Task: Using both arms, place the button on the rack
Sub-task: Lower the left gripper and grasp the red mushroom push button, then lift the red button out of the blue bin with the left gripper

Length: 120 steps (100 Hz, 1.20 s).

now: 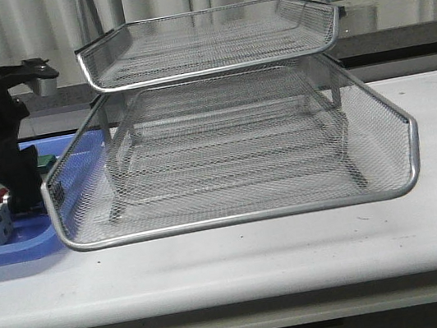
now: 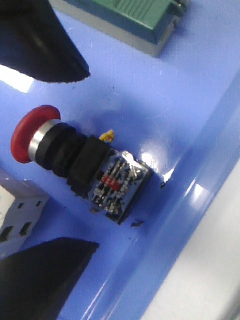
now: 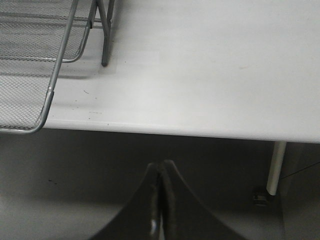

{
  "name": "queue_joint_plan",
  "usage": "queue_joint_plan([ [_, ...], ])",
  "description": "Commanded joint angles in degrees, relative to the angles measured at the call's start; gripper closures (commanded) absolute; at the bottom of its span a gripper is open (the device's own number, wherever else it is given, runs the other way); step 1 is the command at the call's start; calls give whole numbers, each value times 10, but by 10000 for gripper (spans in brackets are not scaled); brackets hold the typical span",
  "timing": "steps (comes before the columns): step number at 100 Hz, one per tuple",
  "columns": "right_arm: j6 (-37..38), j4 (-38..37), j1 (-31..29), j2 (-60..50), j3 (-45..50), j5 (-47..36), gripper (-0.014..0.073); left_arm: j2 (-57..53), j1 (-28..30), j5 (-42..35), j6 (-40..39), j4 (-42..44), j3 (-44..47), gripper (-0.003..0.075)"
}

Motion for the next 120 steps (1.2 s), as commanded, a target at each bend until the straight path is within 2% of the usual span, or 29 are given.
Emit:
queue_joint_plan([
  [1, 1, -8, -1, 3, -18, -32, 657, -26, 0, -23, 4, -14, -17, 122],
  [67, 1, -8, -1, 3, -18, -32, 657, 18, -12, -37, 20, -23, -17, 139],
  [76, 1, -8, -1, 3, -18, -32, 657, 16, -12, -37, 20, -21, -17, 220],
  [100, 1, -8, -1, 3, -18, -32, 657, 15, -12, -3, 19, -20, -47, 575],
  [112, 1, -8, -1, 3, -18, -32, 657, 15, -12, 47, 18, -20, -90, 692],
  [120, 1, -8, -1, 3, -18, -32, 657, 15, -12, 93, 12, -20, -126, 741],
])
